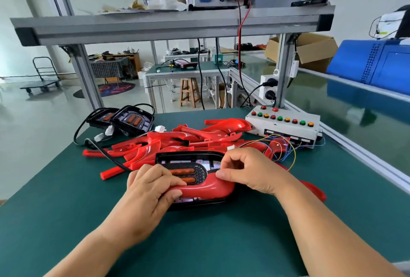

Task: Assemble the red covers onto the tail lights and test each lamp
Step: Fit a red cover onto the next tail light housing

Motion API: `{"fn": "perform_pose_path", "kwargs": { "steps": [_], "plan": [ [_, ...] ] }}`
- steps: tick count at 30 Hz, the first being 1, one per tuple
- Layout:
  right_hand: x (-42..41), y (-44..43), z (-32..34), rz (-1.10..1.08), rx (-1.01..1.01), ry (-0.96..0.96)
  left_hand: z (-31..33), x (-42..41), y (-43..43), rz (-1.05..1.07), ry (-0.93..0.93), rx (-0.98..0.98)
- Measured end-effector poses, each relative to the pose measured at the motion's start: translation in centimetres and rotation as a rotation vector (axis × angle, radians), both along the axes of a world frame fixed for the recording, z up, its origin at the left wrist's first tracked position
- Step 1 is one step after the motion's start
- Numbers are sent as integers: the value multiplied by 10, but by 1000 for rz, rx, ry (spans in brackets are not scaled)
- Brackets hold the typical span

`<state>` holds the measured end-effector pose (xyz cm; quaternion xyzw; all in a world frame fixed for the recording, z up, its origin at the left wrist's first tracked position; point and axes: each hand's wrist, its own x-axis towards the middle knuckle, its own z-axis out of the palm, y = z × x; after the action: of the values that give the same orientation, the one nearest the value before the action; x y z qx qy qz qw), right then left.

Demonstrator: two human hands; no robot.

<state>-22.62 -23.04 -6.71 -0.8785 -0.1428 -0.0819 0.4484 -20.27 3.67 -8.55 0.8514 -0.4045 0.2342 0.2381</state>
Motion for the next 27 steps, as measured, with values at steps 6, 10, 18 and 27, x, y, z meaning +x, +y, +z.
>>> {"fn": "perform_pose_path", "kwargs": {
  "steps": [6,10,18,27],
  "plan": [
    [1,-3,-2,16,32,14,0,-3,-3,12,-62,44],
    [2,-3,-3,15,13,11,-1,-1,0,-18,-60,47],
    [3,-1,-4,6,-10,-1,-4,-1,4,22,166,-33],
    [3,-5,-4,-301,-339,128,1,10,16,224,759,-139]
  ]
}}
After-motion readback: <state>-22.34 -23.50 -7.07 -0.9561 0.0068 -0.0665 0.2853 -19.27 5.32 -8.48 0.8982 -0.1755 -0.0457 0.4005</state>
